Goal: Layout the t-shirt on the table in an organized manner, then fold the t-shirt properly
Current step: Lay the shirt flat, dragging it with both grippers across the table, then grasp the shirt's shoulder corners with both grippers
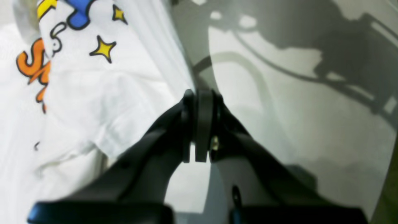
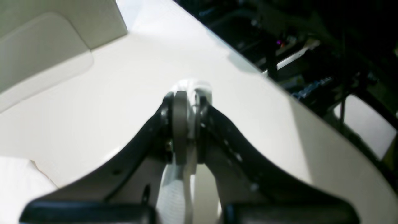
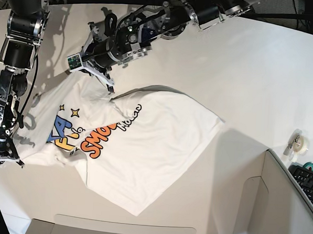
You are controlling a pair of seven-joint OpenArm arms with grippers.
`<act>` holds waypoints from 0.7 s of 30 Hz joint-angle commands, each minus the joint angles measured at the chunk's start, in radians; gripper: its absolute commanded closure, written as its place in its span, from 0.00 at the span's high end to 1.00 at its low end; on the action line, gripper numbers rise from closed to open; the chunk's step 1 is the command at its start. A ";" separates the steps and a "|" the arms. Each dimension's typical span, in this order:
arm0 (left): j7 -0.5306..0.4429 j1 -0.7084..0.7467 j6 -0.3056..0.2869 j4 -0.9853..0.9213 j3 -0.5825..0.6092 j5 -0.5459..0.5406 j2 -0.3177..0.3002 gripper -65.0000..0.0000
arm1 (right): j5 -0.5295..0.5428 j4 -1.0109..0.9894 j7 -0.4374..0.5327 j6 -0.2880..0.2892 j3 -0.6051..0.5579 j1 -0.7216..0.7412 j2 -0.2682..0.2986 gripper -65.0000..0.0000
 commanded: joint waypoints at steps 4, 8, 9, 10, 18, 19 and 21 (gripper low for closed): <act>-0.030 0.004 -0.020 -0.049 0.066 -0.011 0.064 0.00 | -0.161 0.006 0.062 -0.008 0.011 0.042 0.009 0.00; -0.073 0.009 -0.017 -0.059 0.080 -0.011 0.067 0.03 | -0.273 0.010 0.061 -0.008 0.011 0.019 -0.024 0.00; -0.064 0.011 -0.012 -0.058 0.077 -0.011 0.067 0.07 | -0.293 0.012 0.055 -0.009 0.011 0.006 -0.024 0.00; -0.046 0.011 0.020 -0.058 0.076 -0.011 0.069 0.13 | -0.313 0.014 0.055 -0.009 0.012 -0.001 -0.026 0.00; 0.002 0.011 0.167 0.025 0.080 -0.011 0.059 0.38 | -0.376 0.038 0.062 -0.014 0.012 -0.053 -0.029 0.58; 0.003 0.011 0.169 0.045 0.079 -0.011 0.053 0.38 | -0.376 0.046 0.062 -0.014 0.021 -0.058 -0.029 0.65; 0.003 0.011 0.170 0.083 0.065 -0.009 0.024 0.38 | -0.376 0.076 0.062 -0.012 0.067 -0.067 -0.029 0.74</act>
